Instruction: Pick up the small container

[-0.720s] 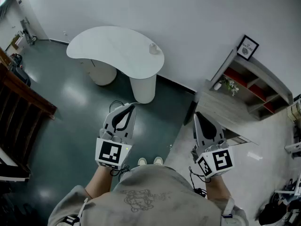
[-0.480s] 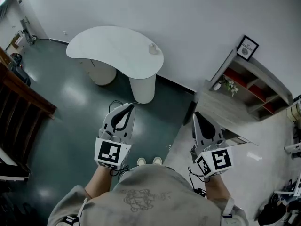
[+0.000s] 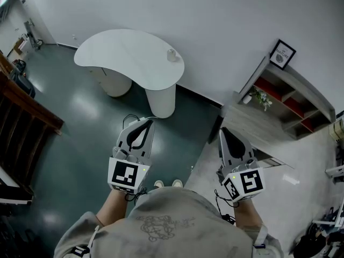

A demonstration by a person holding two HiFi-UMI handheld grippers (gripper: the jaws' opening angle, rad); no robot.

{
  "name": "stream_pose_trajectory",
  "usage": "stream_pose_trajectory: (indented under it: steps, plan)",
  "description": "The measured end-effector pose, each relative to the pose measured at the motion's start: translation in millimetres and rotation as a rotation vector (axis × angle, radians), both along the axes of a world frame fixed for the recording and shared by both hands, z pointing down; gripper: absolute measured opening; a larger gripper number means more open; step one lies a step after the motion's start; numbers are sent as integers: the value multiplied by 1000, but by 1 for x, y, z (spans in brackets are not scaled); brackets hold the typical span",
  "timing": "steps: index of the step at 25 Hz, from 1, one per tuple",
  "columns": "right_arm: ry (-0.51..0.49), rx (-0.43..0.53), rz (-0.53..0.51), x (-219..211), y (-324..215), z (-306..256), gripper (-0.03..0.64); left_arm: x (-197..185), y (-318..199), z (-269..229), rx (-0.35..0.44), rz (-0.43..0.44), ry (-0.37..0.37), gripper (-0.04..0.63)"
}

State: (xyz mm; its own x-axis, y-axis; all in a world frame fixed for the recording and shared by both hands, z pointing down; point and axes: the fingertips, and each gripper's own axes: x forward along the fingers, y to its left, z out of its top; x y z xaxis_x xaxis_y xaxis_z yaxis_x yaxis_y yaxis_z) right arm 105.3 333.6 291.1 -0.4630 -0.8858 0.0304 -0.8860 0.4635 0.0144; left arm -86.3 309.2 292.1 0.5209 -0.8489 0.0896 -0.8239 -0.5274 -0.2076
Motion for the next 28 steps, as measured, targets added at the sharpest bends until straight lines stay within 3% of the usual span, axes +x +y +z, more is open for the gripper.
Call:
stream_pose_trajectory:
  steps: [10, 16, 28]
  plan:
    - [4, 9, -34, 24, -13, 6, 35, 30, -13, 0, 21, -23, -5, 18]
    - [19, 7, -57, 28, -23, 12, 35, 46, -19, 3, 44, -25, -56, 18]
    - [47, 10, -74, 19, -54, 32, 35, 49, -48, 24, 47, -8, -51, 18]
